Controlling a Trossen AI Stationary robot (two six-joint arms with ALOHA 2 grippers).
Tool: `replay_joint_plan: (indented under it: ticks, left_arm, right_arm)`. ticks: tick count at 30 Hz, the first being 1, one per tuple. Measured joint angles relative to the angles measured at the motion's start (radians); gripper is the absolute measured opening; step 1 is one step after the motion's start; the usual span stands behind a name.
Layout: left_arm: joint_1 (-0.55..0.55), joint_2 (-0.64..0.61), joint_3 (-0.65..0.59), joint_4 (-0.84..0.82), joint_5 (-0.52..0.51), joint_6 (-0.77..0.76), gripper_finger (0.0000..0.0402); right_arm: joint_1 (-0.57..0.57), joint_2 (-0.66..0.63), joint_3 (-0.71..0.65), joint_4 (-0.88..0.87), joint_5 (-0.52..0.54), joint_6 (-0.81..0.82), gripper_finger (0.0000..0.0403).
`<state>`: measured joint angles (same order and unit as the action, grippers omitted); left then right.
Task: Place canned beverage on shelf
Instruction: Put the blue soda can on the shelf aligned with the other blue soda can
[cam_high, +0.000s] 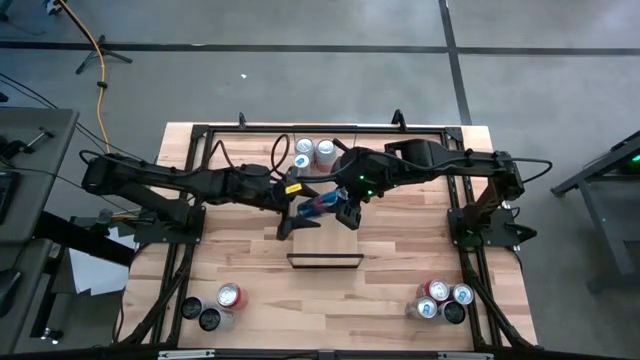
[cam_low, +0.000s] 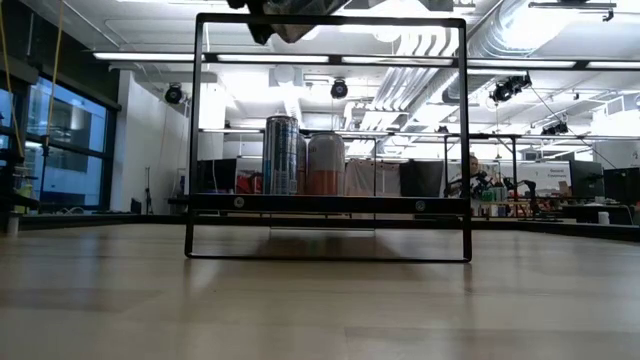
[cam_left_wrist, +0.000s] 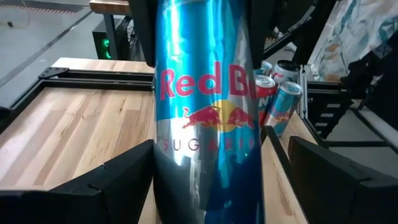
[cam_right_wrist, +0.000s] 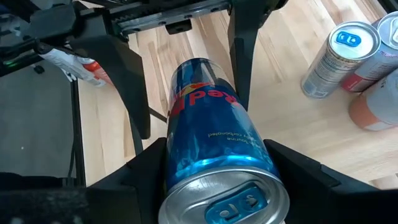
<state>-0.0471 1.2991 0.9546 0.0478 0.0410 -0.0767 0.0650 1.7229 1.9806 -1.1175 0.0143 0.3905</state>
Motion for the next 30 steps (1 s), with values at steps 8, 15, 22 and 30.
replay_joint_plan:
  ticks: [8, 15, 22, 30]
  left_arm:
    - [0.001, 0.000, 0.000, -0.019, -0.031, -0.017, 0.0234]
    - [0.000, -0.001, 0.002, -0.031, -0.049, -0.008, 0.0146]
    - [0.002, -0.029, -0.002, -0.180, -0.177, 0.085, 0.0146]
    - [0.017, -0.134, -0.065, -0.226, -0.299, -0.015, 0.0146]
  right_arm:
    - [0.000, 0.026, 0.000, 0.027, -0.001, -0.007, 0.0222]
    - [0.001, 0.026, 0.004, 0.034, 0.001, -0.034, 0.0239]
    - [-0.014, 0.002, 0.010, 0.027, 0.044, 0.004, 0.0295]
    - [0.008, -0.085, 0.005, -0.155, 0.279, 0.012, 0.0301]
